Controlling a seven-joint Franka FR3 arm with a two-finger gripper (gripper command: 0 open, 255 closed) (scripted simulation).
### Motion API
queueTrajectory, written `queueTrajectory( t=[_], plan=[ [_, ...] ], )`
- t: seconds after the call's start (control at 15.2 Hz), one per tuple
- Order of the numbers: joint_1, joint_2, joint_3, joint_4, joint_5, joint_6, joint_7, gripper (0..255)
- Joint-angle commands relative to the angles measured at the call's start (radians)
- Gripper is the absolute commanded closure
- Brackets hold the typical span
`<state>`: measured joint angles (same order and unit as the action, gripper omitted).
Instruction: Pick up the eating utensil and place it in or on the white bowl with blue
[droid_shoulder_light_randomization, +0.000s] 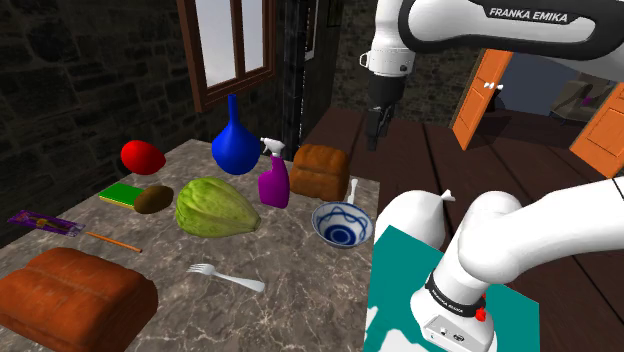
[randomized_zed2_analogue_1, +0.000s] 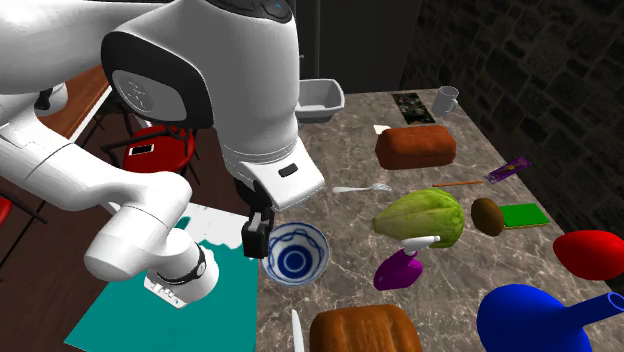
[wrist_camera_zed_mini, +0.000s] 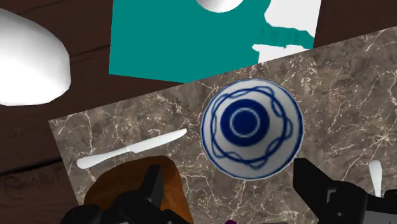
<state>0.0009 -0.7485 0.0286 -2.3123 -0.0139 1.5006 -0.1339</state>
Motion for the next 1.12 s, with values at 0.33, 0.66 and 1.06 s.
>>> queueTrajectory(
  t=[0.33, 0.66, 1.06],
  plan=[
    [0.037, 0.079, 0.081, -0.034, 0.055, 0.104, 0.073, 0],
    [0.071, 0.185, 0.161, -0.041, 0.098, 0.211, 0.144, 0],
    [0.104, 0.344, 0.256, -0.01, 0.124, 0.334, 0.23, 0]
  ],
)
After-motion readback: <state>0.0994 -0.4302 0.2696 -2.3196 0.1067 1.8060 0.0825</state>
